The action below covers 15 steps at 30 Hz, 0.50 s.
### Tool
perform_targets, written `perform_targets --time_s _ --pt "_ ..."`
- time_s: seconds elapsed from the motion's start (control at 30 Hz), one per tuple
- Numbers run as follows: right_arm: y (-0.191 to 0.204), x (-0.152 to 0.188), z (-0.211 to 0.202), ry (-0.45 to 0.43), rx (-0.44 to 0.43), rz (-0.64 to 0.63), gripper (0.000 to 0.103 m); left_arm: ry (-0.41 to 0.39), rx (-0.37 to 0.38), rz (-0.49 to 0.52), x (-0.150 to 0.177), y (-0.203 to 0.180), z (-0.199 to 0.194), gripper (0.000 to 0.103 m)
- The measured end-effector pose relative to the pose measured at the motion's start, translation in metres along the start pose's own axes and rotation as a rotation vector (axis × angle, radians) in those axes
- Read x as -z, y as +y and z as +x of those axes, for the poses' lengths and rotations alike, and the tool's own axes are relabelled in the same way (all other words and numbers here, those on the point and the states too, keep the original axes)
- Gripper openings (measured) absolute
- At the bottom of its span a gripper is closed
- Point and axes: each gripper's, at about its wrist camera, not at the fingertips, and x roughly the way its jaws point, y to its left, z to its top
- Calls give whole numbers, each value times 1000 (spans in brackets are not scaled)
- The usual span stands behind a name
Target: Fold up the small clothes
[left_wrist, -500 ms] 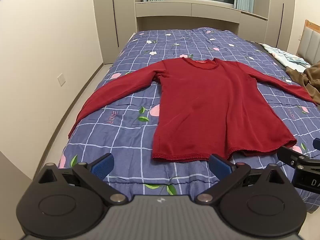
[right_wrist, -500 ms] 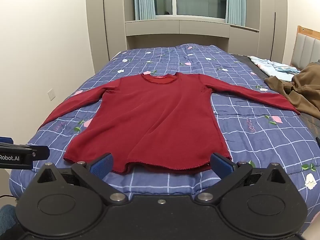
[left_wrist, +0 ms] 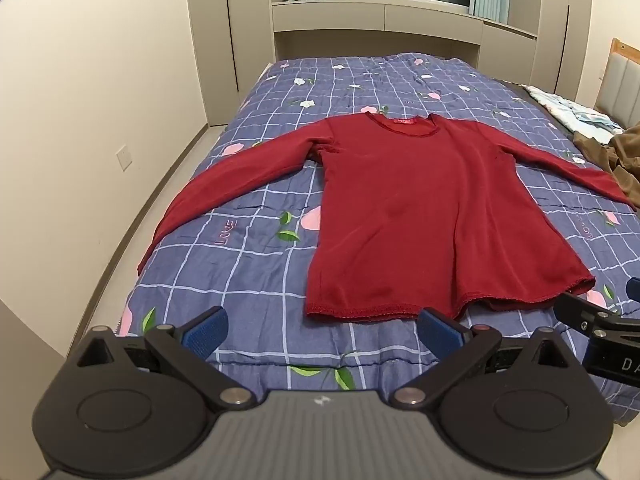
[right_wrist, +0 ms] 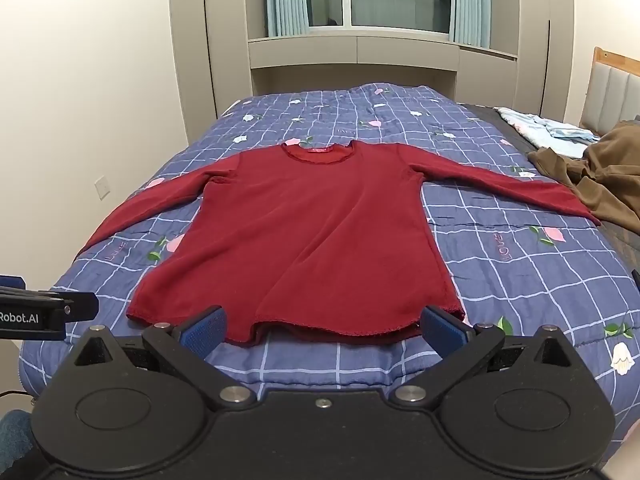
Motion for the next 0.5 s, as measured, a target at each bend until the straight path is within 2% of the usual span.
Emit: perform_targets --time_s 0.5 --pt "5 0 7 48 16 -1 103 5 -14 10 1 0 0 103"
